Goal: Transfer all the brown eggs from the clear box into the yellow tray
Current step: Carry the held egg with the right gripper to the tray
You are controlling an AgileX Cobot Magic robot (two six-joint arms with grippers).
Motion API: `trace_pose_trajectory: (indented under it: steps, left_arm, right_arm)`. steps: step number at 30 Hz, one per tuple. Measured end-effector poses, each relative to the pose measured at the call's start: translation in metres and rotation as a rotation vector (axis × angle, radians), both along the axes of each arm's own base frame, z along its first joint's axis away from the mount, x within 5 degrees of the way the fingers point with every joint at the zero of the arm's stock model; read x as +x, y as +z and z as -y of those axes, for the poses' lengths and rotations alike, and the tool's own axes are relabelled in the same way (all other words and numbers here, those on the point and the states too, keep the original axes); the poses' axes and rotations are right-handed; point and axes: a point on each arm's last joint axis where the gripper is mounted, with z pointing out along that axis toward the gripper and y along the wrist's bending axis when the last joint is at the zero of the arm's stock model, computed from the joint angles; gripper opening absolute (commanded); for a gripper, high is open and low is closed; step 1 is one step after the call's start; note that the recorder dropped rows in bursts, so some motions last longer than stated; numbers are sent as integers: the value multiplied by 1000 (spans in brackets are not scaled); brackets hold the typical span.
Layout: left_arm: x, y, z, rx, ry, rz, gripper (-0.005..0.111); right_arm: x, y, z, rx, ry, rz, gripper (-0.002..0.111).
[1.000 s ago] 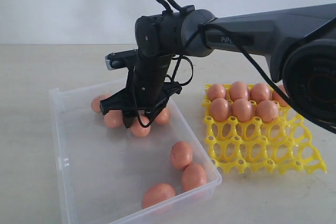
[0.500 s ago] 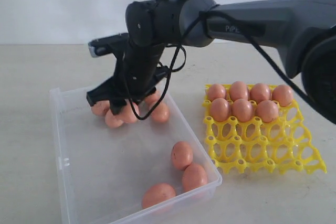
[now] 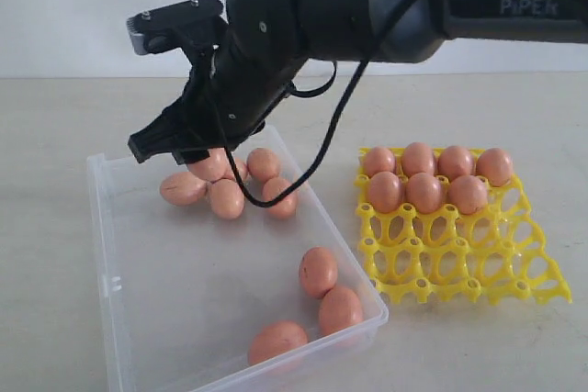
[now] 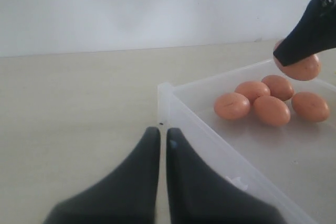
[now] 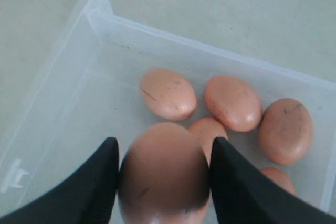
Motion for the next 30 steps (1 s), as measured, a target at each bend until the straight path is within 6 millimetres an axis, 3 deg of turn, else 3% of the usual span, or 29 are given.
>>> trace_pose_trajectory:
  steps: [3, 7, 11, 14, 18, 21, 26, 30]
  left_arm:
    - [0, 0, 0, 0, 0, 0, 4]
    - [0, 0, 0, 0, 0, 0, 4]
    - [0, 0, 0, 0, 0, 0, 4]
    - [0, 0, 0, 0, 0, 0, 4]
    - [0, 0, 0, 0, 0, 0, 4]
    - [0, 0, 0, 0, 0, 0, 4]
    - [0, 0, 0, 0, 0, 0, 4]
    - [0, 0, 0, 0, 0, 0, 4]
  right_arm:
    - [-9, -12, 10, 39, -21, 77, 0]
    - [-26, -7, 32, 221, -67, 243, 0]
    - [-54, -13, 75, 323, -106, 397, 0]
    - [-72, -16, 117, 293, -201, 492, 0]
    - [-88, -18, 174, 122, -362, 622, 0]
    - [-99, -12, 205, 65, -511, 680, 0]
    - [-112, -11, 228, 61, -670, 702, 0]
    - [-125, -29, 248, 50, -886, 654, 0]
